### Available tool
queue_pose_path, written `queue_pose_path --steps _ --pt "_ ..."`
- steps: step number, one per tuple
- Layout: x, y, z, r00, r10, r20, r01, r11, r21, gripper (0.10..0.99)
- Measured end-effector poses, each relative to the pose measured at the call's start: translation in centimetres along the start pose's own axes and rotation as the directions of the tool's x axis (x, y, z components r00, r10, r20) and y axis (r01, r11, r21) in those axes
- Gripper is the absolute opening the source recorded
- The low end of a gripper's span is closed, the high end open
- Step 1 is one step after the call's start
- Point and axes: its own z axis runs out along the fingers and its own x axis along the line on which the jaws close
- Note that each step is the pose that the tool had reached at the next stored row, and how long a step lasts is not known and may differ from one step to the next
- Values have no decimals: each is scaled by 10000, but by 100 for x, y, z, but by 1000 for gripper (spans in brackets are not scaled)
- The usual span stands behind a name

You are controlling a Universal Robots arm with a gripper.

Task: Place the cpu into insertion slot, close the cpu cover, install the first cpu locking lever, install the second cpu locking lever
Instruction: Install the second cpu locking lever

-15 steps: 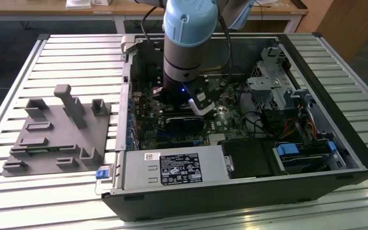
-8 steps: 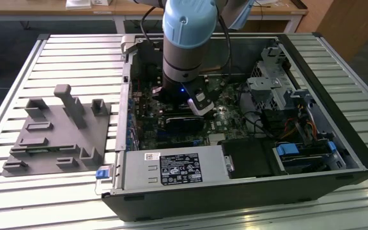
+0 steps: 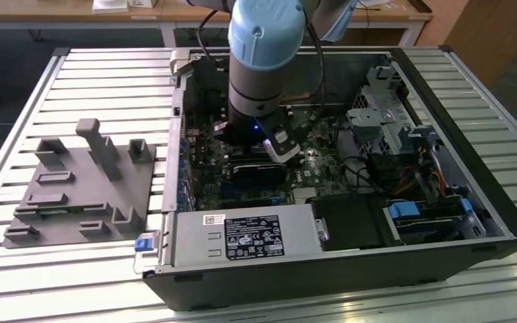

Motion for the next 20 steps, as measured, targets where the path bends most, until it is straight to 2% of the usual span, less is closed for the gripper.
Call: queue_pose_path --steps 14,20 --pt "6 2 30 10000 -3 4 3 10000 -97 106" --pt "8 30 -65 10000 -3 4 3 9999 -117 106"
